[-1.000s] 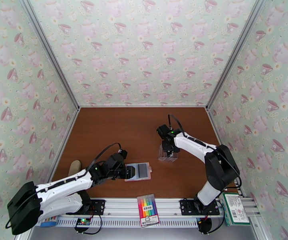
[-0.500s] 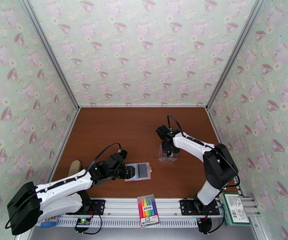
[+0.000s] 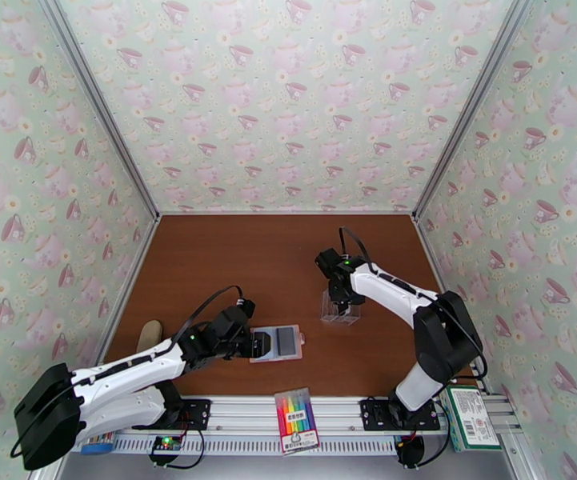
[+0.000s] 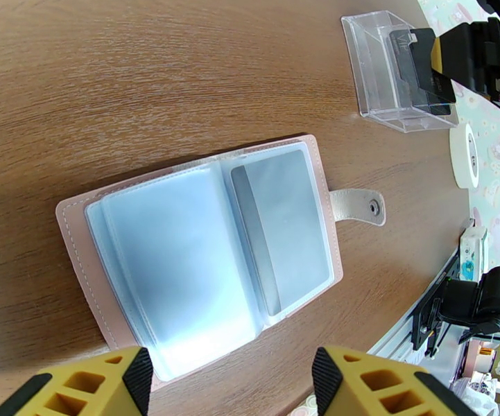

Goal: Put the credit cards into the card holder

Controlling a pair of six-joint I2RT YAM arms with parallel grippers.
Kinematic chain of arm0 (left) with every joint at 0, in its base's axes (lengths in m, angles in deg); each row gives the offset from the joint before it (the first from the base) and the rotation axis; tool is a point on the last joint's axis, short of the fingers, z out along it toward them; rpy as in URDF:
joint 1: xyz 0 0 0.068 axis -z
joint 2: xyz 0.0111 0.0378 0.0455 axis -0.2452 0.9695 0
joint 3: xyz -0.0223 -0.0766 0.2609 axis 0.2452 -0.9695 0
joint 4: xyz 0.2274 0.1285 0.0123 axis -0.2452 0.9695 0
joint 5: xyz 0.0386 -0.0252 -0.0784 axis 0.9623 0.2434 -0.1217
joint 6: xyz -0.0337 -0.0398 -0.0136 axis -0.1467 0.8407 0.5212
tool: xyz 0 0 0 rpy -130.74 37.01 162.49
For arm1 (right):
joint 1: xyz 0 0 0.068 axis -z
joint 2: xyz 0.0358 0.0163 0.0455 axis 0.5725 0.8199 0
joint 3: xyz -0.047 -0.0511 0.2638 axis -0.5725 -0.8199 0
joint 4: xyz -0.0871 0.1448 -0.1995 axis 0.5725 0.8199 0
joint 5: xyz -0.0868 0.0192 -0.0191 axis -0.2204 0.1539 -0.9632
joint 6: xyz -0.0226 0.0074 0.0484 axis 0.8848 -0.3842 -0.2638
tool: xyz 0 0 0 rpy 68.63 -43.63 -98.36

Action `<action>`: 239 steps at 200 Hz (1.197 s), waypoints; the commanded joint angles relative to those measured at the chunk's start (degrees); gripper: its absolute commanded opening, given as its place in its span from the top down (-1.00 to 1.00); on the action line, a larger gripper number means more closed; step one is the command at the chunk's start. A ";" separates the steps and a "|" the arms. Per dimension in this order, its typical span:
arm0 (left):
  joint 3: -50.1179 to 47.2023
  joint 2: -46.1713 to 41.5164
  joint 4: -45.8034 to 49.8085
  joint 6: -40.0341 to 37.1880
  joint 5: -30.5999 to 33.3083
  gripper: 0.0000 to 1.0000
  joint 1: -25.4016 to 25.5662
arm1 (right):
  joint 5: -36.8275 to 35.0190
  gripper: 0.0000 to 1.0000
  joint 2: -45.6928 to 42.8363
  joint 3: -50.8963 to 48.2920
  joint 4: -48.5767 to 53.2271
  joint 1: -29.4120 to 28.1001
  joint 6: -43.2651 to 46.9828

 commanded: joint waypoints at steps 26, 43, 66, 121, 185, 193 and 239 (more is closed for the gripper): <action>-0.94 -0.21 -0.81 0.35 -0.31 -0.35 -0.37 | -1.96 0.34 -1.49 1.62 1.96 0.40 0.53; -0.96 -0.13 -0.80 0.34 -0.33 -0.35 -0.34 | -1.84 0.40 -1.59 1.73 2.08 0.33 0.52; -0.88 -0.19 -0.68 0.34 -0.33 -0.35 -0.28 | -1.90 0.49 -1.81 1.96 2.32 0.34 0.58; -0.37 0.10 -0.56 0.12 -0.42 -0.35 -0.34 | -1.27 0.78 -2.82 2.74 2.91 0.33 0.77; -0.09 0.07 -0.35 -0.19 -0.42 -0.35 -0.34 | 0.96 0.87 -3.37 3.11 2.22 0.35 1.13; 0.03 0.12 -0.24 -0.19 -0.36 -0.35 -0.34 | 0.77 0.74 -3.01 3.13 2.14 0.38 1.21; 0.03 -0.34 0.25 -0.28 -0.32 -0.35 -0.35 | 1.88 0.00 -1.81 0.60 -0.05 1.56 0.68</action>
